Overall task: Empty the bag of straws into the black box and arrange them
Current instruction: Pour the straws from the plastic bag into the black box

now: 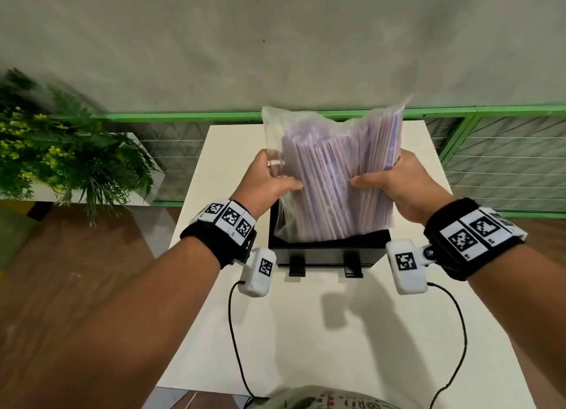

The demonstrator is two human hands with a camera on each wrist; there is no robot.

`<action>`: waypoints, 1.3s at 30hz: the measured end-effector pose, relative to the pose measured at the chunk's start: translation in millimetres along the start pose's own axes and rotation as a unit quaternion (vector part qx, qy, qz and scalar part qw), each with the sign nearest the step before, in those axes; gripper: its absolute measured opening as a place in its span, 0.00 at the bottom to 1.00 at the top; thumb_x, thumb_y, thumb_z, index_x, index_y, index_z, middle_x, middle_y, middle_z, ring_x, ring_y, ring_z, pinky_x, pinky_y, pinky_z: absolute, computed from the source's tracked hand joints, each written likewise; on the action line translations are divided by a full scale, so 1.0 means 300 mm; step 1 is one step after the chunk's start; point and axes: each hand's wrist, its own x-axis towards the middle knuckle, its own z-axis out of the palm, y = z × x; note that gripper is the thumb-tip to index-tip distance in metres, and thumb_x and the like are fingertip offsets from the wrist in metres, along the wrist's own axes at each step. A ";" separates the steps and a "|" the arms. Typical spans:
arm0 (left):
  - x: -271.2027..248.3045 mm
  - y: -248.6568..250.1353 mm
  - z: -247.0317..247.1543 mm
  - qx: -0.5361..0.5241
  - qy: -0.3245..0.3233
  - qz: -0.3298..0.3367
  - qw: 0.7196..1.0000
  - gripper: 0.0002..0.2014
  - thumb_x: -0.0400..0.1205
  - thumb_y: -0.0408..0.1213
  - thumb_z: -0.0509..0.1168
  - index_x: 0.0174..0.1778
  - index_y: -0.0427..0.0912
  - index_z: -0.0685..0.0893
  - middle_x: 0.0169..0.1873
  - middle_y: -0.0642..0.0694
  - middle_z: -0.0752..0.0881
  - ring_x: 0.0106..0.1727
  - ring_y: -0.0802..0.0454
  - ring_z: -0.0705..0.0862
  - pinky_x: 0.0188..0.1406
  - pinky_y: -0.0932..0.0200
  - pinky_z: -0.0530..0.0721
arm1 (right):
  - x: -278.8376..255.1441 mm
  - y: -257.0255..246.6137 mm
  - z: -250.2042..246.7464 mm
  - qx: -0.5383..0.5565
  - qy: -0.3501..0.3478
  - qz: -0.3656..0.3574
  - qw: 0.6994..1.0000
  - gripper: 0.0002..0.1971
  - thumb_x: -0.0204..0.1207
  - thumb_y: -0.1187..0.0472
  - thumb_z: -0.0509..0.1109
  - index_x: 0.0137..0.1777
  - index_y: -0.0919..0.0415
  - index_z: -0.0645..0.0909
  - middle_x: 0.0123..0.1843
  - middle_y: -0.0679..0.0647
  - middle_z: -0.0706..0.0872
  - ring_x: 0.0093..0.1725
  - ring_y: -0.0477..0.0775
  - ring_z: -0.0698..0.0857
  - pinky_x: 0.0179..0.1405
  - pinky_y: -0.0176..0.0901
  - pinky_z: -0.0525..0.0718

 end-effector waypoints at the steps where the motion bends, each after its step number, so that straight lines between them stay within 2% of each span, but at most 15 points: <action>1: 0.004 -0.006 -0.004 0.006 -0.005 -0.003 1.000 0.34 0.63 0.31 0.81 0.64 0.43 0.76 0.56 0.39 0.90 0.57 0.43 0.90 0.61 0.40 0.87 | 0.002 0.004 0.004 0.008 0.003 0.003 1.000 0.21 0.65 0.81 0.79 0.58 0.68 0.85 0.54 0.62 0.93 0.53 0.62 0.93 0.54 0.55 0.91; 3: 0.016 -0.018 -0.016 0.005 -0.009 -0.009 1.000 0.44 0.57 0.39 0.85 0.70 0.44 0.76 0.61 0.40 0.90 0.61 0.44 0.90 0.65 0.39 0.87 | 0.003 0.008 0.011 0.014 0.008 0.009 1.000 0.23 0.65 0.81 0.79 0.60 0.70 0.85 0.54 0.62 0.93 0.53 0.61 0.93 0.54 0.55 0.92; 4: 0.017 -0.019 -0.021 -0.001 -0.012 -0.010 1.000 0.44 0.56 0.39 0.86 0.69 0.44 0.78 0.60 0.41 0.91 0.61 0.44 0.91 0.66 0.39 0.87 | 0.003 0.009 0.016 0.001 0.006 0.010 1.000 0.22 0.65 0.81 0.79 0.60 0.70 0.85 0.53 0.62 0.93 0.52 0.60 0.93 0.53 0.54 0.92; 8: 0.034 -0.031 -0.038 0.022 -0.021 0.012 0.999 0.27 0.67 0.26 0.84 0.58 0.46 0.83 0.55 0.46 0.92 0.57 0.51 0.92 0.66 0.45 0.88 | 0.001 0.019 0.026 0.010 0.022 0.017 1.000 0.21 0.65 0.80 0.80 0.58 0.68 0.85 0.54 0.62 0.93 0.52 0.60 0.93 0.50 0.52 0.92; 11: 0.046 -0.054 -0.048 0.030 -0.041 0.022 0.999 0.25 0.70 0.23 0.82 0.57 0.46 0.82 0.53 0.48 0.92 0.50 0.57 0.92 0.60 0.54 0.89 | 0.000 0.028 0.038 -0.032 0.034 0.015 0.999 0.23 0.64 0.78 0.82 0.60 0.68 0.85 0.52 0.61 0.93 0.50 0.60 0.94 0.51 0.55 0.92; 14: 0.058 -0.070 -0.057 0.039 -0.042 0.031 0.998 0.24 0.70 0.23 0.82 0.56 0.45 0.82 0.56 0.44 0.92 0.55 0.50 0.92 0.64 0.48 0.89 | 0.001 0.035 0.043 -0.028 0.052 0.013 0.998 0.24 0.63 0.78 0.83 0.60 0.70 0.85 0.52 0.63 0.93 0.50 0.63 0.93 0.53 0.61 0.92; 17: 0.071 -0.089 -0.069 0.050 -0.038 0.033 0.997 0.24 0.69 0.26 0.84 0.55 0.47 0.83 0.55 0.46 0.92 0.57 0.49 0.92 0.66 0.44 0.88 | -0.009 0.038 0.058 -0.050 0.038 0.013 0.998 0.26 0.61 0.77 0.85 0.60 0.69 0.84 0.53 0.65 0.93 0.52 0.65 0.93 0.54 0.65 0.91; 21: 0.079 -0.106 -0.082 0.041 -0.046 0.030 0.998 0.29 0.64 0.31 0.86 0.59 0.45 0.83 0.57 0.47 0.92 0.60 0.48 0.91 0.68 0.40 0.86 | -0.027 0.035 0.077 -0.074 0.043 -0.004 0.996 0.24 0.62 0.77 0.84 0.59 0.69 0.85 0.52 0.64 0.92 0.50 0.63 0.93 0.51 0.60 0.92; 25: 0.081 -0.110 -0.080 0.032 -0.045 0.038 0.998 0.32 0.63 0.30 0.86 0.62 0.44 0.81 0.60 0.46 0.90 0.64 0.47 0.88 0.71 0.40 0.84 | -0.027 0.048 0.079 -0.077 0.063 -0.005 0.995 0.22 0.63 0.77 0.83 0.58 0.68 0.86 0.53 0.65 0.92 0.51 0.66 0.93 0.55 0.65 0.91; 29: 0.085 -0.107 -0.085 0.028 -0.049 0.038 0.998 0.38 0.58 0.41 0.88 0.63 0.46 0.80 0.61 0.47 0.90 0.64 0.49 0.88 0.69 0.42 0.85 | -0.026 0.046 0.076 -0.080 0.056 0.001 0.995 0.25 0.61 0.75 0.86 0.59 0.67 0.85 0.51 0.63 0.93 0.50 0.62 0.93 0.56 0.66 0.91; 32: 0.096 -0.114 -0.086 0.025 -0.049 0.036 0.998 0.34 0.63 0.32 0.88 0.62 0.44 0.80 0.60 0.45 0.90 0.63 0.47 0.89 0.69 0.40 0.85 | -0.027 0.036 0.081 -0.102 0.053 0.000 0.993 0.22 0.63 0.77 0.84 0.57 0.65 0.85 0.51 0.62 0.92 0.49 0.62 0.93 0.56 0.66 0.90; 33: 0.099 -0.117 -0.085 0.024 -0.047 0.036 0.998 0.34 0.62 0.32 0.87 0.62 0.45 0.80 0.59 0.44 0.90 0.63 0.47 0.89 0.69 0.39 0.85 | -0.026 0.039 0.080 -0.106 0.056 -0.004 0.993 0.23 0.63 0.76 0.84 0.58 0.65 0.85 0.52 0.63 0.92 0.51 0.63 0.93 0.57 0.66 0.90; 35: 0.103 -0.121 -0.083 0.012 -0.040 0.033 0.999 0.33 0.58 0.37 0.87 0.58 0.47 0.83 0.57 0.43 0.92 0.62 0.44 0.90 0.68 0.37 0.86 | -0.019 0.048 0.084 -0.104 0.054 -0.022 0.993 0.29 0.62 0.73 0.86 0.64 0.63 0.82 0.55 0.61 0.92 0.54 0.60 0.92 0.57 0.64 0.90; 36: 0.105 -0.124 -0.081 0.010 -0.042 0.032 0.999 0.31 0.58 0.37 0.86 0.57 0.46 0.85 0.56 0.43 0.93 0.61 0.43 0.91 0.67 0.37 0.86 | -0.019 0.056 0.091 -0.117 0.028 -0.031 0.992 0.36 0.60 0.68 0.89 0.68 0.60 0.79 0.59 0.58 0.91 0.57 0.57 0.92 0.58 0.60 0.90; 39: 0.107 -0.131 -0.062 0.019 -0.051 0.033 0.998 0.24 0.66 0.25 0.84 0.58 0.38 0.88 0.53 0.41 0.94 0.56 0.45 0.93 0.65 0.43 0.88 | -0.023 0.083 0.139 -0.218 -0.052 -0.041 0.974 0.53 0.53 0.52 0.93 0.78 0.48 0.68 0.66 0.44 0.85 0.65 0.43 0.86 0.64 0.46 0.85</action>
